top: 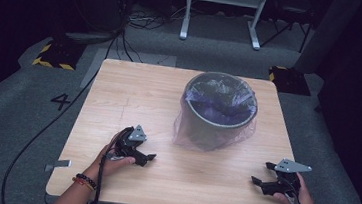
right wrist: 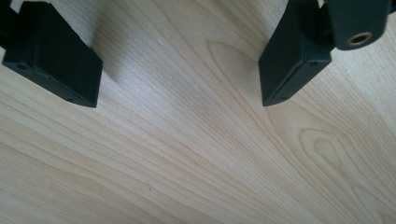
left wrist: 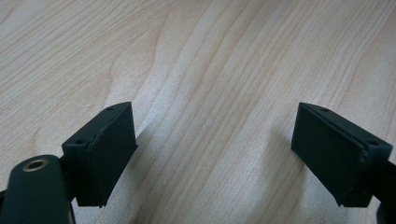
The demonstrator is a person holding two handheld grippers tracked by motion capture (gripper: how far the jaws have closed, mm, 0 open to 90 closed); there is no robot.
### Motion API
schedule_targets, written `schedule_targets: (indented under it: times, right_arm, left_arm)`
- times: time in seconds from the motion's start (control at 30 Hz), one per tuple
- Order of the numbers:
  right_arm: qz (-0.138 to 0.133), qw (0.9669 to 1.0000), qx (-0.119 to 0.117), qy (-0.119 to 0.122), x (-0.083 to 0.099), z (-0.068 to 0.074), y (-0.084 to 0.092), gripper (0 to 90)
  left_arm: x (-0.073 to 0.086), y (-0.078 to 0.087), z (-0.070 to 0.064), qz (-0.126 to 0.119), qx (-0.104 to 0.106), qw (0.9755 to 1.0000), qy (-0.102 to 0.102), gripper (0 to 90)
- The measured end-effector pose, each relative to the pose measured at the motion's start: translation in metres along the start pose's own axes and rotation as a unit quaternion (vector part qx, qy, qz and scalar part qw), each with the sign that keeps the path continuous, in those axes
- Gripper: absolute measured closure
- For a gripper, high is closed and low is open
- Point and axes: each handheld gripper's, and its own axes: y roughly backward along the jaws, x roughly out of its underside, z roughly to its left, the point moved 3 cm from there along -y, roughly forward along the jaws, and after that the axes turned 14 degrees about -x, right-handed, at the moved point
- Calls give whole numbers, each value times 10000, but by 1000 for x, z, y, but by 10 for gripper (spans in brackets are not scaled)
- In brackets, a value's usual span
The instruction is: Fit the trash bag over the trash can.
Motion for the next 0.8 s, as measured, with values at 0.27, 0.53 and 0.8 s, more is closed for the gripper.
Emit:
schedule_targets:
  times: [0.27,0.53,0.8]
  right_arm:
    - [2,10000,-2,-3,0,0,0,132]
    - [-2,10000,-11,-3,0,0,0,131]
    - [-1,10000,-12,-4,0,0,0,131]
  left_arm:
    - [0,0,0,5,15,10000,-9,131]
    - [-1,-1,0,-2,17,10000,-14,126]
    - [-1,-1,0,2,22,10000,-12,123]
